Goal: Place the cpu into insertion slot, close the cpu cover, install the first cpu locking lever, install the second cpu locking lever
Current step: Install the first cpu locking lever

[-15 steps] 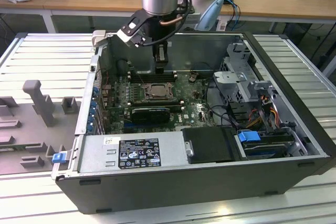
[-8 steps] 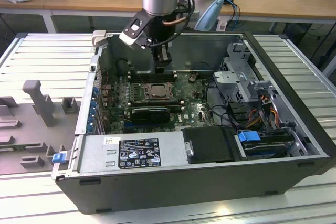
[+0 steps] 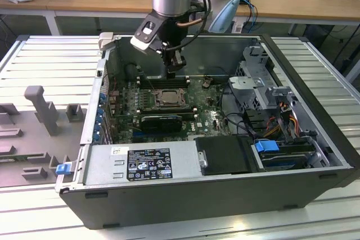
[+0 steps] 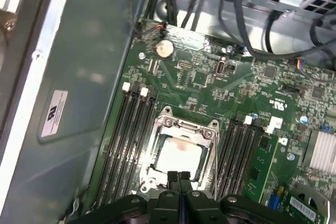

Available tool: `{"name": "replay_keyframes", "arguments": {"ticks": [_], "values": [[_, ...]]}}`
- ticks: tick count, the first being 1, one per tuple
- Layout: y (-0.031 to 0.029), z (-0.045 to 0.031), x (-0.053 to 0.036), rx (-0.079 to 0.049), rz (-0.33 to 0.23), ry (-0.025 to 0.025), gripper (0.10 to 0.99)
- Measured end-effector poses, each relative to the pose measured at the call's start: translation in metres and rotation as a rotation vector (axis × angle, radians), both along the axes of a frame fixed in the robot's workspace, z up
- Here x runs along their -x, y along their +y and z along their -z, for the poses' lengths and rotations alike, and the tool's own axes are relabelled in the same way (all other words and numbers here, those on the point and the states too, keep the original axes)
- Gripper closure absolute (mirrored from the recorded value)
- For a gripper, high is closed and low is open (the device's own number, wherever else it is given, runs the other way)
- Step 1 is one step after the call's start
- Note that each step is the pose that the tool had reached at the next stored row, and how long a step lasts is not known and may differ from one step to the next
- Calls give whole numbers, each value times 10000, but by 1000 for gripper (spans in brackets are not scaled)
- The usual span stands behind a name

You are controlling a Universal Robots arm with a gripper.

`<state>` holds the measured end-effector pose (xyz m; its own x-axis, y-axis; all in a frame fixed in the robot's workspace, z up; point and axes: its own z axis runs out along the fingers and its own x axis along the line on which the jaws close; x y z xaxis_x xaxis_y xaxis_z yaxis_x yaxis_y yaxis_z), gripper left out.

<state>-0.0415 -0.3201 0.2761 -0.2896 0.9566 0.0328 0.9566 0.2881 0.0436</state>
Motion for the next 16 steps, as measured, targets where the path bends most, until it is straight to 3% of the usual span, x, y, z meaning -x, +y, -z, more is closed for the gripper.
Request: {"name": "replay_keyframes", "arguments": {"ticks": [9, 16], "values": [[0, 0, 0, 0, -922, 0, 980], [0, 0, 0, 0, -2297, 0, 980]]}}
